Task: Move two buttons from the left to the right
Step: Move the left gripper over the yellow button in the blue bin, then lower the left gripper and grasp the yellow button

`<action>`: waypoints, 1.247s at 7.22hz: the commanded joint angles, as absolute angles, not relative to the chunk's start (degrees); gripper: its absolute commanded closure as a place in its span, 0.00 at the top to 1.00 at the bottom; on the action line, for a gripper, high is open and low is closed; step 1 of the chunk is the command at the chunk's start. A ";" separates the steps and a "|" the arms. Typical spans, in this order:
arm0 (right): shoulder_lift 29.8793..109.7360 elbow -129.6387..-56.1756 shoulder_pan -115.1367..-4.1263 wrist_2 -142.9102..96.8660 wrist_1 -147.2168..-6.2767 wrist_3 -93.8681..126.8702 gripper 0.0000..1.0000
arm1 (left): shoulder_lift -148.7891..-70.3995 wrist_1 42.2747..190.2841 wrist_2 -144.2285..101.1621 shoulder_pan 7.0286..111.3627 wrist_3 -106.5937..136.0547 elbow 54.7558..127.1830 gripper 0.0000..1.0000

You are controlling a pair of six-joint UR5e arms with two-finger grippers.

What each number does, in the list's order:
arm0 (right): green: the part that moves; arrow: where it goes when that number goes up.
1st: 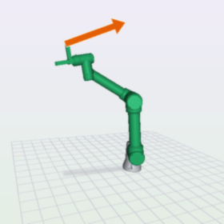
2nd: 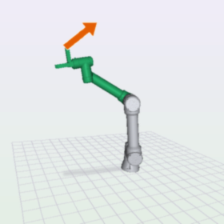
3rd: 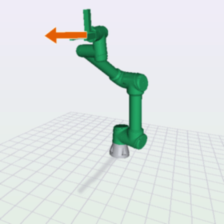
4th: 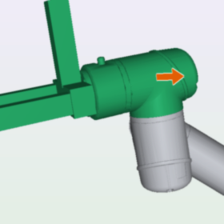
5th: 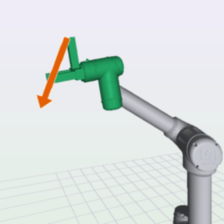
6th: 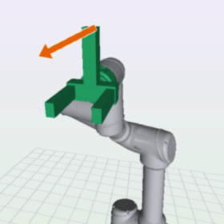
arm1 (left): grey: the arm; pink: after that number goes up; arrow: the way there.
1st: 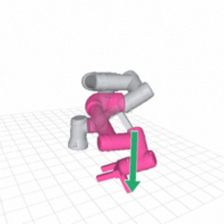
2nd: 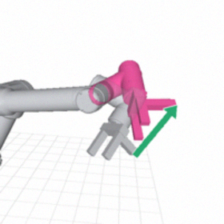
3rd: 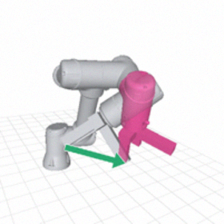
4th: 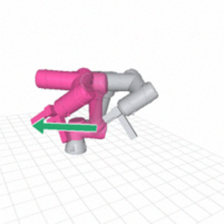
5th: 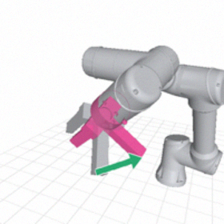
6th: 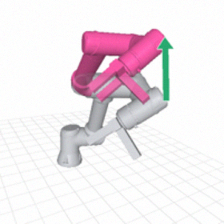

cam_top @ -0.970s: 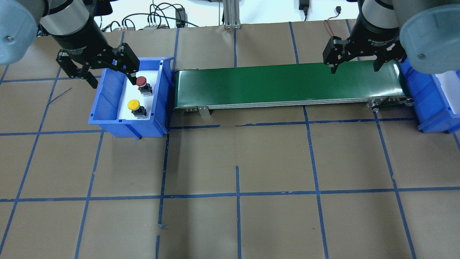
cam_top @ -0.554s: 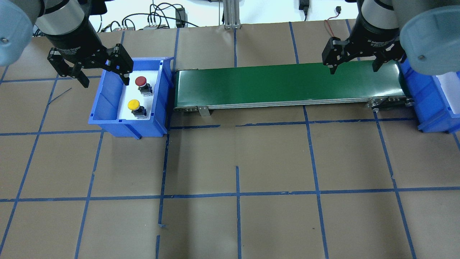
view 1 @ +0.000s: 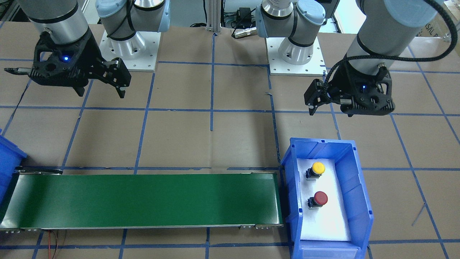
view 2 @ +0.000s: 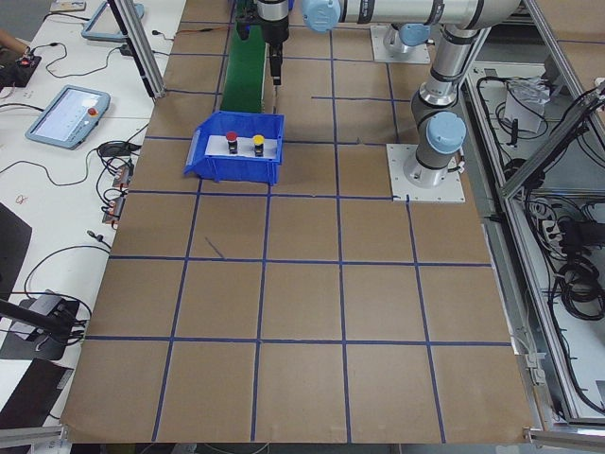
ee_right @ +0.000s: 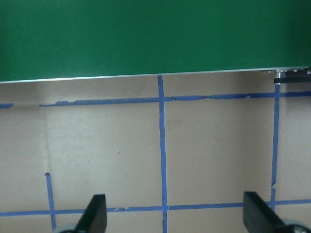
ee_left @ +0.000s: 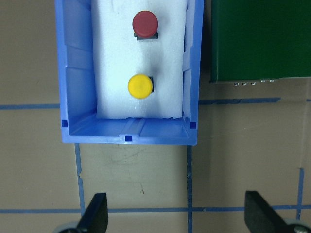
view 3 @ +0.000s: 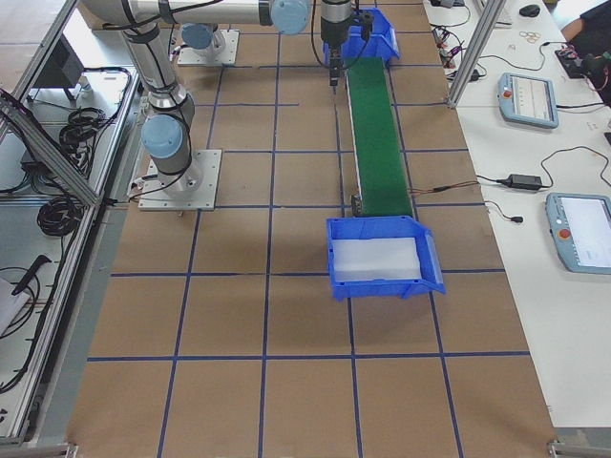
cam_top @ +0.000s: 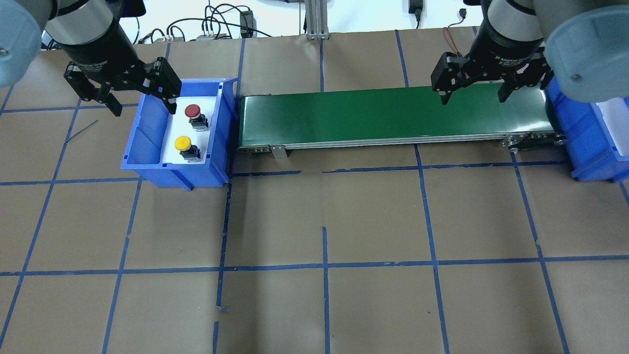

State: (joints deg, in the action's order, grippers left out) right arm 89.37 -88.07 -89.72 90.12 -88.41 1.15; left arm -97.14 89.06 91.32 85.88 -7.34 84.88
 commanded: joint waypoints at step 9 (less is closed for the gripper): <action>89.21 -86.40 -89.03 89.65 -83.85 1.14 1.00 | -113.01 68.03 91.14 82.18 -8.61 93.25 0.97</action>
State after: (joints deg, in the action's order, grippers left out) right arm 89.16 -86.38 -89.11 89.64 -83.79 1.15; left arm -111.83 68.65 91.09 82.28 -8.59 92.82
